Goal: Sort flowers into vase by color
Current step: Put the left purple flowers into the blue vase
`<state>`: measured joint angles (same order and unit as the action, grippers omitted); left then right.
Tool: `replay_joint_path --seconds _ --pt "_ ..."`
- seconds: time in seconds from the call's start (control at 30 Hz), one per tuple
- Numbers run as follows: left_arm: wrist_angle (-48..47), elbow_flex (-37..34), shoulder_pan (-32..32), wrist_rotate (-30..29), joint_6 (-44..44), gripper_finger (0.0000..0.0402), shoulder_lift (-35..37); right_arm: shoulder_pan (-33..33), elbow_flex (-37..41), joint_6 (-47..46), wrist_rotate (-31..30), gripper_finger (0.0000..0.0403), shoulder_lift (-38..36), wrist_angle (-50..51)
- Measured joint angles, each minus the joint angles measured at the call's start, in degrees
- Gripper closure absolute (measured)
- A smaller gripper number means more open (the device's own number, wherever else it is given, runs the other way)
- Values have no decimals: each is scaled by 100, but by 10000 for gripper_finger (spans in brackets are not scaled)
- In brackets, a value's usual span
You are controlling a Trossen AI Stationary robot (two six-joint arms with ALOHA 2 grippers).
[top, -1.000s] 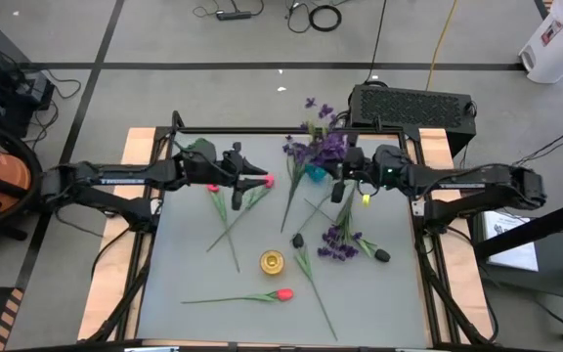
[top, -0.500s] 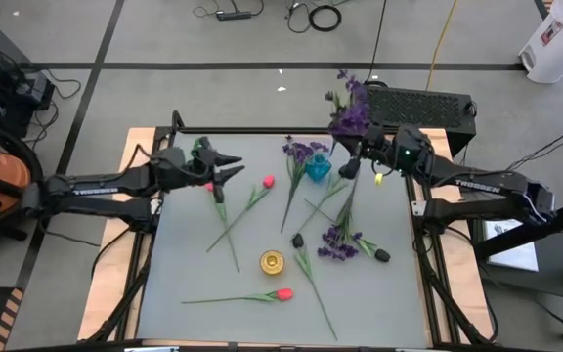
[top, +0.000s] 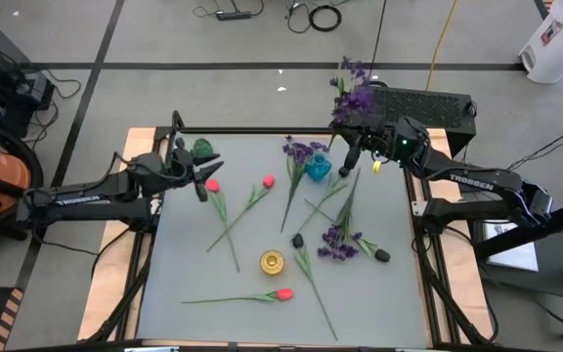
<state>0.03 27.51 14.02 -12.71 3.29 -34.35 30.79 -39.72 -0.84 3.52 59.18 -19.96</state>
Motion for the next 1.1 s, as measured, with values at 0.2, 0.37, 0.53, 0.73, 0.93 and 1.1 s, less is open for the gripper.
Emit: replay_joint_path --seconds 0.2,0.37,0.53,0.73,0.93,1.1 --pt "-64 0 0 2 -4 285 307 -31 0 -24 137 402 298 -40" --pt "-106 0 0 20 -143 285 342 -29 0 -132 135 402 442 -222" --pt "-291 0 0 26 -241 285 338 -31 0 -151 135 402 504 -263" --pt "-329 0 0 42 -299 285 337 -68 0 -155 131 402 630 -313" --pt "-328 0 0 44 -304 285 337 -147 -2 -154 122 399 842 -535" --pt "-363 0 0 46 -306 285 337 -155 -2 -153 104 382 926 -515"
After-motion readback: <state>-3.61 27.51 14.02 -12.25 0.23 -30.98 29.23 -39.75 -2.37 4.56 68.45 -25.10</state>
